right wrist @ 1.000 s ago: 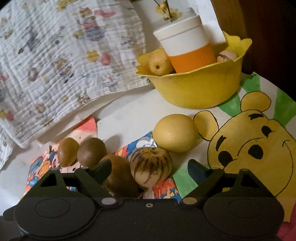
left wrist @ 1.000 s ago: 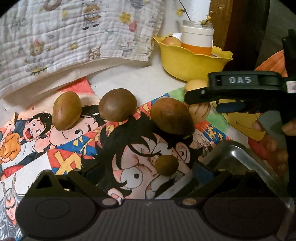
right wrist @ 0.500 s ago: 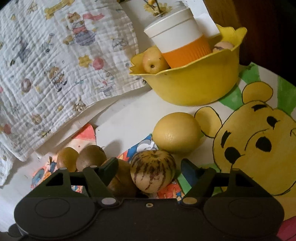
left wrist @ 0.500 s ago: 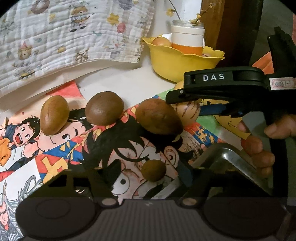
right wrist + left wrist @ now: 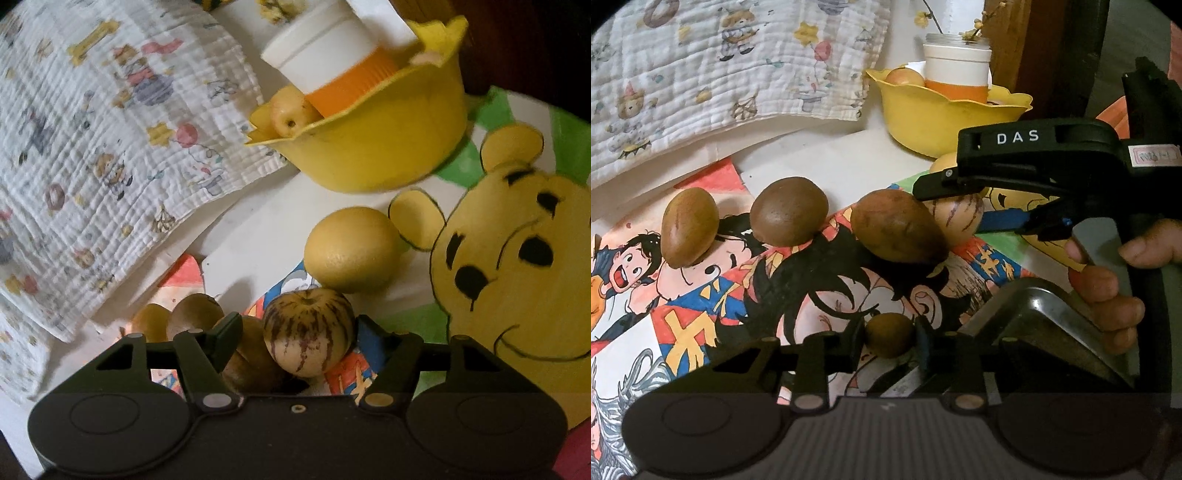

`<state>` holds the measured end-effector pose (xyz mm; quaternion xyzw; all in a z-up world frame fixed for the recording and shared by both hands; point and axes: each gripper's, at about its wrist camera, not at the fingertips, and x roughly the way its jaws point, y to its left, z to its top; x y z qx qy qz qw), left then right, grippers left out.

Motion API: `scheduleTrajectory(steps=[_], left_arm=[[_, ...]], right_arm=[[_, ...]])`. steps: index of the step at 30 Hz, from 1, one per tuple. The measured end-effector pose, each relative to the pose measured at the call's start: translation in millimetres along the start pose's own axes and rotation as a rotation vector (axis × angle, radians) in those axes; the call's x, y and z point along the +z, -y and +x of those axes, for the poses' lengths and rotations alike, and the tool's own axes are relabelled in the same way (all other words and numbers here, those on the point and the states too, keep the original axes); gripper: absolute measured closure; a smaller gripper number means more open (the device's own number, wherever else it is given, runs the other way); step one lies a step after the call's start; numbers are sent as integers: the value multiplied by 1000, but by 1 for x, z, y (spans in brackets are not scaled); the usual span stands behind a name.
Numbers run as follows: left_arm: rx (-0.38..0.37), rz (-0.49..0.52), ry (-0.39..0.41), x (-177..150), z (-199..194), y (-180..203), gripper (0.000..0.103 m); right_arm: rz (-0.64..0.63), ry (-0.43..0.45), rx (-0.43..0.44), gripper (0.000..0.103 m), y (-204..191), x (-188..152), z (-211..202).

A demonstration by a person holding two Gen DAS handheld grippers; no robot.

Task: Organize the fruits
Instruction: 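Grasp a small brown fruit with the left tool while the right tool grasps a striped pepino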

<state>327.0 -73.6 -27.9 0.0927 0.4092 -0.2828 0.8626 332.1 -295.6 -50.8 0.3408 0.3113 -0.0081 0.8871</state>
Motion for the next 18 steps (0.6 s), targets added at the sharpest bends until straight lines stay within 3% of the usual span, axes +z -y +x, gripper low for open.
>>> scheduleTrajectory(steps=[5,6,18], left_arm=[[3,-4,-2,1,-1,0,71],[3,-8,-3,1,-1,0,71],[7,-6,16,1,-13,8,72]], right_arm=[[-1,10,0,39,0,-1,-1],[-3,14,-8,48,0,-1,-2],[7,7,7,48,5,-2,-9]])
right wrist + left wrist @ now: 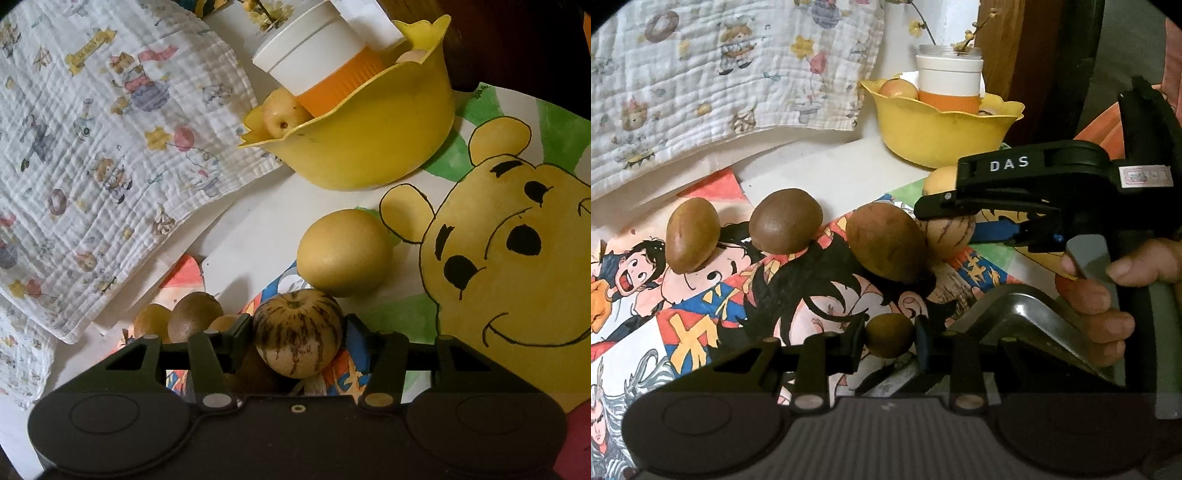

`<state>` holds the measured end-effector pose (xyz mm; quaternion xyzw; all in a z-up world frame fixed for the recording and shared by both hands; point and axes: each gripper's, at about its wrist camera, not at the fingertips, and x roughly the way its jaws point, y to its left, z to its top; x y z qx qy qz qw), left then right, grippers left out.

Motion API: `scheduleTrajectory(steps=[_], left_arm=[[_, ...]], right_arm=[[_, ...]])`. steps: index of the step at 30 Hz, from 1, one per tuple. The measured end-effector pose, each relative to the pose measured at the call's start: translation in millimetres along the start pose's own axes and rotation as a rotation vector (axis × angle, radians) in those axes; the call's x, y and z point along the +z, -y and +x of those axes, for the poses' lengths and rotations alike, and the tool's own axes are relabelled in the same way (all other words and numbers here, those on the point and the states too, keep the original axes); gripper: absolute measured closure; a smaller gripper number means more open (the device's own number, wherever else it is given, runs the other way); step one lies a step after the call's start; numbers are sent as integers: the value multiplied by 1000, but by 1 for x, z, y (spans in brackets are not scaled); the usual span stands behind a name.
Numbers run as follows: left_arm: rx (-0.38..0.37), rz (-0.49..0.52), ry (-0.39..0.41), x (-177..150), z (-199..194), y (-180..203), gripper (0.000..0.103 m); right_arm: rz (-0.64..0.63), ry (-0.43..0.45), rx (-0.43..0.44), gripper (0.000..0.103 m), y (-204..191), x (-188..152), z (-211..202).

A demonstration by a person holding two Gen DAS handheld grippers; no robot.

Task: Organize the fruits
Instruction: 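Grasp a small brown fruit with the left tool while the right tool grasps a striped pepino, then carry both held fruits over the metal tray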

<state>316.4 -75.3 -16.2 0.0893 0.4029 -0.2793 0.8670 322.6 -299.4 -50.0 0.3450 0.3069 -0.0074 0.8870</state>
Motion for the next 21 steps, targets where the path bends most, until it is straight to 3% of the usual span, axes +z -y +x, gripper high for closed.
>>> scheduleTrajectory(steps=[12,21], left_arm=[[18,-39,21,-12,-25,-2,72],[42,-51,41,-36,-59,-3,72]], right_arm=[[20,-14,78,48,6,-13,-23],[-55,-38,172,48,-5,-30,-55]])
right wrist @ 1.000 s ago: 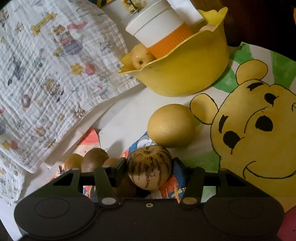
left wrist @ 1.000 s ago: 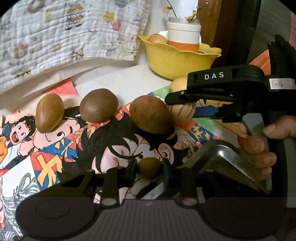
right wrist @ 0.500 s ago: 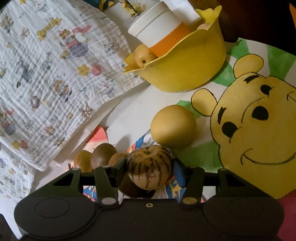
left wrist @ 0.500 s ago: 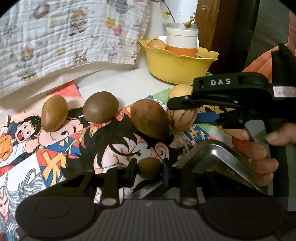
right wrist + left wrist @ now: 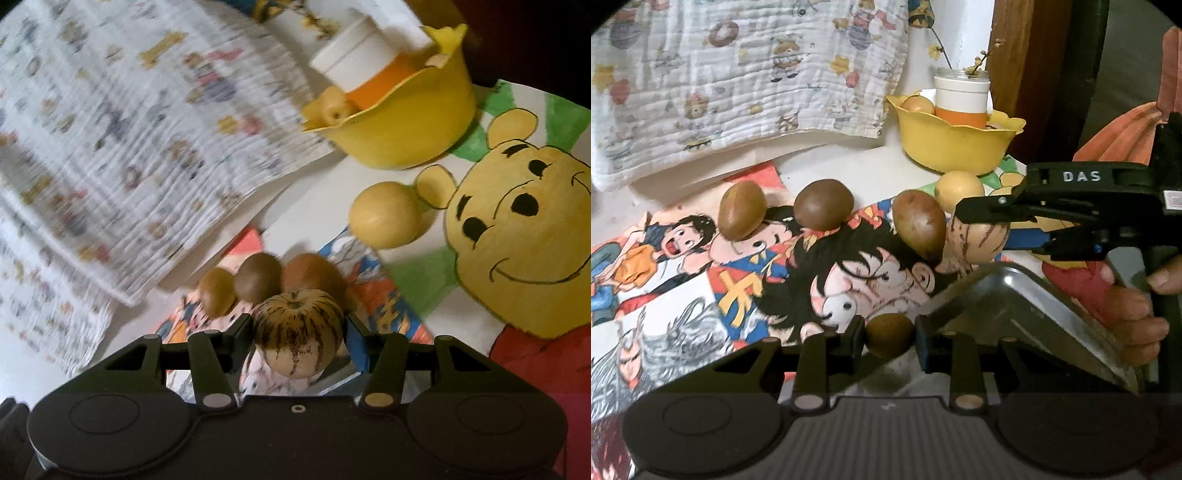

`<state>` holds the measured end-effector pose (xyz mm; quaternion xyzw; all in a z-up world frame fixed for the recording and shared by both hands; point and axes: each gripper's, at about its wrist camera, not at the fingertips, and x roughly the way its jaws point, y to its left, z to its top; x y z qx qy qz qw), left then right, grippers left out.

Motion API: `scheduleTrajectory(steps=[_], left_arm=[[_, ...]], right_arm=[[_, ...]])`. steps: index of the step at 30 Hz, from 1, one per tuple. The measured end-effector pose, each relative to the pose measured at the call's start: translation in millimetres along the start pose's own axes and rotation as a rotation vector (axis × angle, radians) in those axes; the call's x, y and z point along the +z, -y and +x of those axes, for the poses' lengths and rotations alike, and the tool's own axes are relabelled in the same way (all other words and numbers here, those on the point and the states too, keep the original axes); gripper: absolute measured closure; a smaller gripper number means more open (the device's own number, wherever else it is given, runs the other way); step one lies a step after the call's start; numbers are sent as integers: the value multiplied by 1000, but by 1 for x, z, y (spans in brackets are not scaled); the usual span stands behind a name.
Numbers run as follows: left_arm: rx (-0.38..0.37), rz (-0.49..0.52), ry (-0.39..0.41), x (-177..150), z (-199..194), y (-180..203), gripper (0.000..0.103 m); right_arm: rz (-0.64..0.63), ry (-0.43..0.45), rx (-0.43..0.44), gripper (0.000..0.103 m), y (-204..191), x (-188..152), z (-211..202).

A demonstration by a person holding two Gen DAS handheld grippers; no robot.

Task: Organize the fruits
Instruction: 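Carry both held fruits over the metal tray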

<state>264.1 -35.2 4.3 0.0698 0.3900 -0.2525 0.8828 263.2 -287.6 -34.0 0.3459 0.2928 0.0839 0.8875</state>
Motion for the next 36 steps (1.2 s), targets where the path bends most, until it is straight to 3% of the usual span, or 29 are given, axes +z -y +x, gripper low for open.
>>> scheduleTrajectory(steps=[18,36], left_arm=[[11,9,34,-55,-48,12,71],[54,69,41,-82,-59,34,71]], right_arm=[[-184,-126,69,48,-35,-66,-24],[-316,-128,23,48,-45,-93,-37]])
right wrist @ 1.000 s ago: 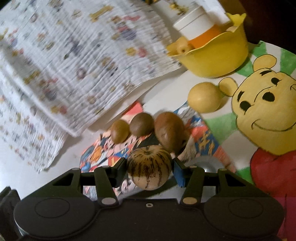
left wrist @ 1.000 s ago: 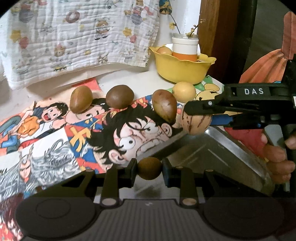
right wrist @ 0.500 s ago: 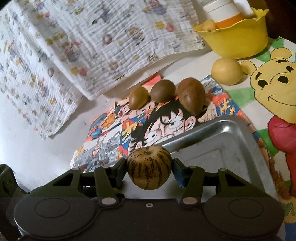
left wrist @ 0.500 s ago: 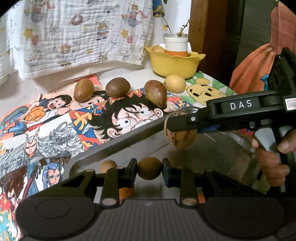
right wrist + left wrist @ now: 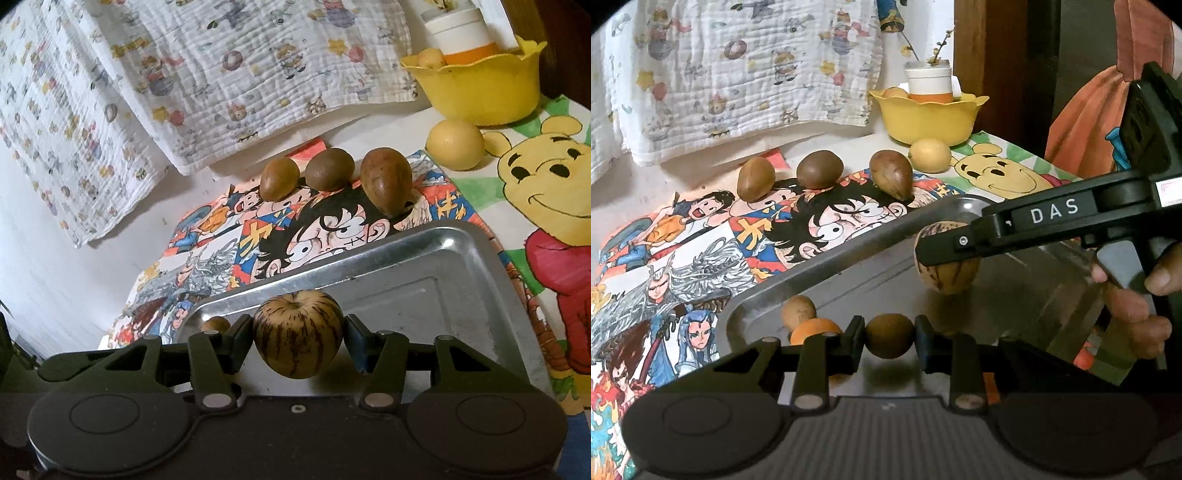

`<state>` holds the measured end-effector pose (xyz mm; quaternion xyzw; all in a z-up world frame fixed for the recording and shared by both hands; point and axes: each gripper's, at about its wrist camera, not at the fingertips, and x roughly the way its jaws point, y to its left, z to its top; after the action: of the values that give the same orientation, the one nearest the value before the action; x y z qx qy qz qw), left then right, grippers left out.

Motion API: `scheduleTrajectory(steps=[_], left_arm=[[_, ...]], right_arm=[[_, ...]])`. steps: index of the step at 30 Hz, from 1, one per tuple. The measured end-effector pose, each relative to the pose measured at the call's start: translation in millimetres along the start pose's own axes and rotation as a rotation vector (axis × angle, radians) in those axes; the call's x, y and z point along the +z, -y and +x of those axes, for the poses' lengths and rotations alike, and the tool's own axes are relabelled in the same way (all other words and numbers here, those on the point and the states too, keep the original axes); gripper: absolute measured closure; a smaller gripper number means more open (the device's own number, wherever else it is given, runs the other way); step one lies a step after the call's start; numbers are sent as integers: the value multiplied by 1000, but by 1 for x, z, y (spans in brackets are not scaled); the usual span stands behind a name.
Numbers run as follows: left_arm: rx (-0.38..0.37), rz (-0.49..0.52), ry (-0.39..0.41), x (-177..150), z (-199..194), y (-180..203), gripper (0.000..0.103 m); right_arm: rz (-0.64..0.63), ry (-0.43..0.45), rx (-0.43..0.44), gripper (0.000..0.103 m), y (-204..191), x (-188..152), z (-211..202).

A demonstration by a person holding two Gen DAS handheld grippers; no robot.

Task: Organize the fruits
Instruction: 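Carry both held fruits over the metal tray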

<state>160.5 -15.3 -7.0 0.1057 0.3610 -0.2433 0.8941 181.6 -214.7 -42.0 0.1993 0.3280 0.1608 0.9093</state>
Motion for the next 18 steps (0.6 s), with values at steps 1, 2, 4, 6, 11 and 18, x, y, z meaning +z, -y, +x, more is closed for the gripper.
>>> scheduleTrajectory(steps=[1,2,4,6,11,18], left_arm=[[2,1,-3,-1,0,1,71],[2,2,-5,-1,0,2,71],[5,2,-11,-2,1,3,71],[9,-1,-17,-4,3,4,71],[22,-9,-22,-9,3,5,71],[35,-10,-21,-10,1,8,70]], right_arm=[[-8,1,-5,48,0,0,0],[-19,3,-13,48,-1,-1,-1],[-46,10,-30,48,-3,-3,-2],[-66,13,-41,48,-5,-5,-3],[-64,16,-40,47,-1,-10,-5],[-50,25,-34,47,1,-12,-7]])
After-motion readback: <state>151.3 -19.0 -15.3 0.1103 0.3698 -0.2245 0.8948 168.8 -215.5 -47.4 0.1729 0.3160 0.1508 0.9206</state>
